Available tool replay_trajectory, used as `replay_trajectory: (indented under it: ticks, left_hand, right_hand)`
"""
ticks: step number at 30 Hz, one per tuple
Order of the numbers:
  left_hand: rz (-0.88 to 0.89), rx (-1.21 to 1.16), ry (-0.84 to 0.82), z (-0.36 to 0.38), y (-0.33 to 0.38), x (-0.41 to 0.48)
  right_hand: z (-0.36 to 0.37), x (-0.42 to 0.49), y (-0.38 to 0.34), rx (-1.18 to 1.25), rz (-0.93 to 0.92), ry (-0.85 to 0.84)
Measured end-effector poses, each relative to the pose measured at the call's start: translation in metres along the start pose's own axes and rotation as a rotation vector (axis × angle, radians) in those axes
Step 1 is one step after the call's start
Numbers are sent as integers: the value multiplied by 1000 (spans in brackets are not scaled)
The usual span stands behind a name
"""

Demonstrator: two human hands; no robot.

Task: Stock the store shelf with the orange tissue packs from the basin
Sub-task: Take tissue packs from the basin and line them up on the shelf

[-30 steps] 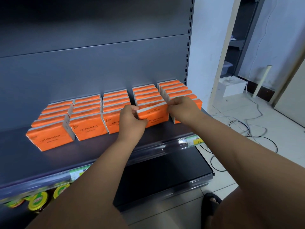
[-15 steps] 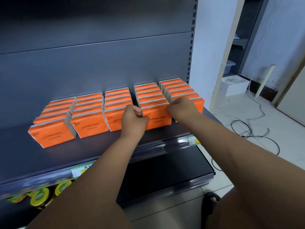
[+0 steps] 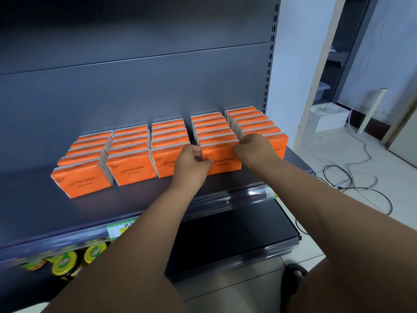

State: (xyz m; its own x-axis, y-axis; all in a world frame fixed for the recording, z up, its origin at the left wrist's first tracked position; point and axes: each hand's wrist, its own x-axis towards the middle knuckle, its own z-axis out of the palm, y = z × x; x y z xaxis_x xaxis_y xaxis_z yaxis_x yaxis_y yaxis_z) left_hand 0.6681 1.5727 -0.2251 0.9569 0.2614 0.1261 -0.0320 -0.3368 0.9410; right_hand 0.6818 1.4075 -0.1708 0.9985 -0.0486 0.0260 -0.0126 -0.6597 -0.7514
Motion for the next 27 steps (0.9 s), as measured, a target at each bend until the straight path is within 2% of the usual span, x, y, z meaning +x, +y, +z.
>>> replay_trajectory:
  ticks: [7, 15, 19, 23, 27]
  left_hand:
    - [112, 172, 3, -2, 5, -14]
    - [305, 372, 132, -21, 15, -33]
    - [303, 563, 157, -47, 16, -43]
    - [237, 864, 171, -90, 18, -60]
    - [116, 1007, 313, -147, 8, -90]
  right_hand:
    - [8, -19, -8, -296, -283, 127]
    - [31, -32, -19, -301, -471, 58]
    - [44, -43, -30, -231, -530, 27]
    - [61, -62, -47, -164, -593, -17]
    - [91, -90, -75, -130, -663, -87]
